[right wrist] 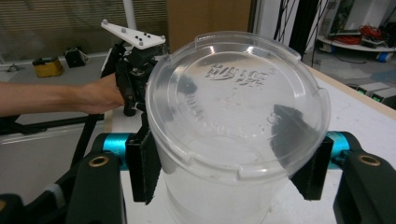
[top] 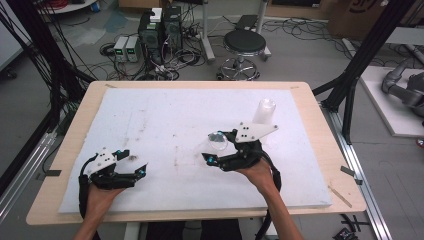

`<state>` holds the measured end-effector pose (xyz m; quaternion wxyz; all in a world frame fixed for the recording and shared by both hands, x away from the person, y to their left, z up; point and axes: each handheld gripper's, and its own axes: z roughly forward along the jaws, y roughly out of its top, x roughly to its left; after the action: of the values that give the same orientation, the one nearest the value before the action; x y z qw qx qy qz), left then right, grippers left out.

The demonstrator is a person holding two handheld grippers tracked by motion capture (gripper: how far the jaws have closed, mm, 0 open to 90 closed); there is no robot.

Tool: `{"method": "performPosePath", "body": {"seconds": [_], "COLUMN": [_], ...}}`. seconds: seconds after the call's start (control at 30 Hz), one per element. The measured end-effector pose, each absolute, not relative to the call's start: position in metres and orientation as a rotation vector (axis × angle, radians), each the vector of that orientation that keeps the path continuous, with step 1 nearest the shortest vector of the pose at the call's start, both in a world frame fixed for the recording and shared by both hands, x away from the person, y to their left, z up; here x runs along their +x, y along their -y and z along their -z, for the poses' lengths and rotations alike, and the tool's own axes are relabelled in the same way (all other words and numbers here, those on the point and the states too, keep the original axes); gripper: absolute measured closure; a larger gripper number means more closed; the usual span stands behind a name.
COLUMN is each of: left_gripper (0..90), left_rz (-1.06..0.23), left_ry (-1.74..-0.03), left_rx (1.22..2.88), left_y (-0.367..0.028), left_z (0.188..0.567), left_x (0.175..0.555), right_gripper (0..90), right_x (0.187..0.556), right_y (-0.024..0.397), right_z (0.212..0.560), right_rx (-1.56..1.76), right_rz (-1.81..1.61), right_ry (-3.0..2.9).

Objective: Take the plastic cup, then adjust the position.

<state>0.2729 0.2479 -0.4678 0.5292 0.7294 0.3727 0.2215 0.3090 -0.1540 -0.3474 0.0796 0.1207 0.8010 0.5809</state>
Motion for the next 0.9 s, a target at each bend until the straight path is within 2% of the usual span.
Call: {"method": "performPosePath", "body": {"seconds": [0.33,0.57,0.9], "left_gripper": [12.6,12.4,12.3], "left_rz": [-0.517,-0.462,-0.34], "left_ry": [-0.886,-0.862,-0.585], "left_rx": [1.735,1.71,1.693], "left_y": [-0.25,-0.253,-0.238], "left_z": [0.468,0.467,0.44], "left_x": [0.273,0.275,0.277], "right_gripper": [37.2,37.2,37.2], "right_x": [0.312,0.314,0.316], "right_y": [0.157,0.16,0.159], "right_z": [0.348,0.349,0.349], "right_rx": [0.374,0.376,0.337], "right_rz": [-1.761,-1.795,-1.852], "right_ry": [-2.385,-2.38,-2.396]}}
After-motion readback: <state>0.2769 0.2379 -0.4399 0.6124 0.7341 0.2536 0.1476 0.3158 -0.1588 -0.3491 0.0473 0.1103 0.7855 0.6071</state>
